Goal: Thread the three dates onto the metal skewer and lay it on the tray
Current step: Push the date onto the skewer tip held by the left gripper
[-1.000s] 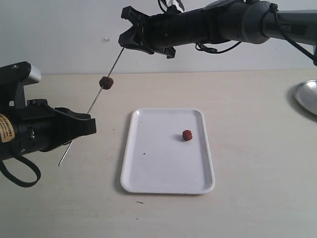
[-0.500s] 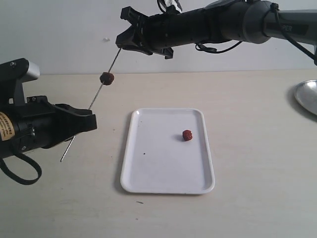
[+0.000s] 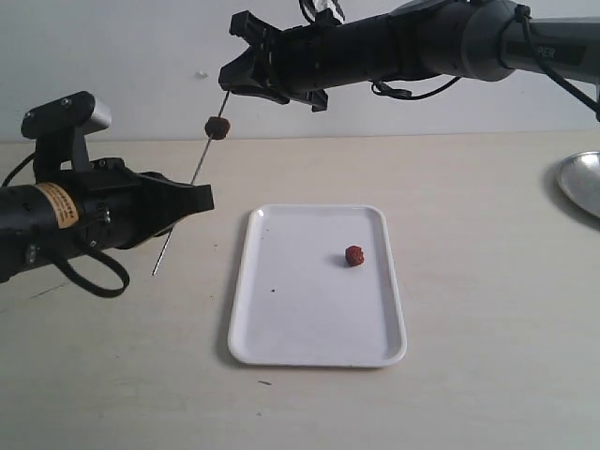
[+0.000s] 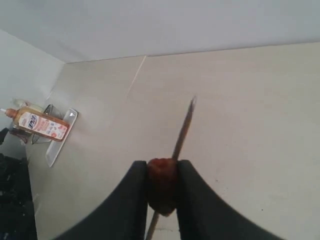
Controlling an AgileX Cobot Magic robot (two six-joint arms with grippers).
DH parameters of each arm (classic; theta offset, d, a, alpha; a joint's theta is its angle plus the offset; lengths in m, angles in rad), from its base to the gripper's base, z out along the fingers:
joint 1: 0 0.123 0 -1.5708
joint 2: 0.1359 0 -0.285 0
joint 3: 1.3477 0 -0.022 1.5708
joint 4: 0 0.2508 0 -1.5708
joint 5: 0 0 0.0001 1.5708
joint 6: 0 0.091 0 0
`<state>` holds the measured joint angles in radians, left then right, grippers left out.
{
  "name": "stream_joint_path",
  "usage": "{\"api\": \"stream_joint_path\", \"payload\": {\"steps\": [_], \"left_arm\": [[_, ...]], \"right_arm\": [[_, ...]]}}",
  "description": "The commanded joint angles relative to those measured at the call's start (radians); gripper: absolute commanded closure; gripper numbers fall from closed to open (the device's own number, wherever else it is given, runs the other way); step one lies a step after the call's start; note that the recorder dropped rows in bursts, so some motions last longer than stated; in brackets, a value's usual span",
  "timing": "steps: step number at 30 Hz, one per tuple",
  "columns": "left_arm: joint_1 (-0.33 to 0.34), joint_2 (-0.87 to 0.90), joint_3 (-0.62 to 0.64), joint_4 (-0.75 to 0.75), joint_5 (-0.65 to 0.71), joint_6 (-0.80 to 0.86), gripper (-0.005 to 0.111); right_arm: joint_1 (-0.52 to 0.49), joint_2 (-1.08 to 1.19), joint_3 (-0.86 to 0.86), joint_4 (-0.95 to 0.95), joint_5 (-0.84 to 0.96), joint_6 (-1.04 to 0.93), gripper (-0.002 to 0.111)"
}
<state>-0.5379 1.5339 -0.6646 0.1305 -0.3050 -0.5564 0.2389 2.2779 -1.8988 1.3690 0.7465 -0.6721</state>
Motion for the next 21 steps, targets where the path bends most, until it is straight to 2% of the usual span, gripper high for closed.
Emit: {"api": "stream_joint_path", "payload": {"steps": [1, 8, 10, 16, 21], "left_arm": [[0.049, 0.035, -0.039, -0.028, -0.032, 0.000, 0.107], [0.076, 0.035, -0.044, -0.011, -0.039, 0.002, 0.107], [0.076, 0.035, -0.044, -0.005, -0.039, 0.002, 0.107], [0.076, 0.035, -0.044, -0.004, -0.039, 0.007, 0.107], [0.076, 0.035, -0.044, -0.003, -0.033, 0.022, 0.107]], "right_arm": [[0.005, -0.009, -0.004, -0.007, 0.049, -0.027, 0.089], [0.005, -0.009, -0.004, -0.005, 0.041, -0.079, 0.088], [0.005, -0.009, -0.004, 0.007, 0.039, -0.087, 0.082], [0.005, -0.009, -0.004, 0.027, 0.039, -0.098, 0.052], [0.005, -0.009, -0.004, 0.027, 0.046, -0.112, 0.043]]}}
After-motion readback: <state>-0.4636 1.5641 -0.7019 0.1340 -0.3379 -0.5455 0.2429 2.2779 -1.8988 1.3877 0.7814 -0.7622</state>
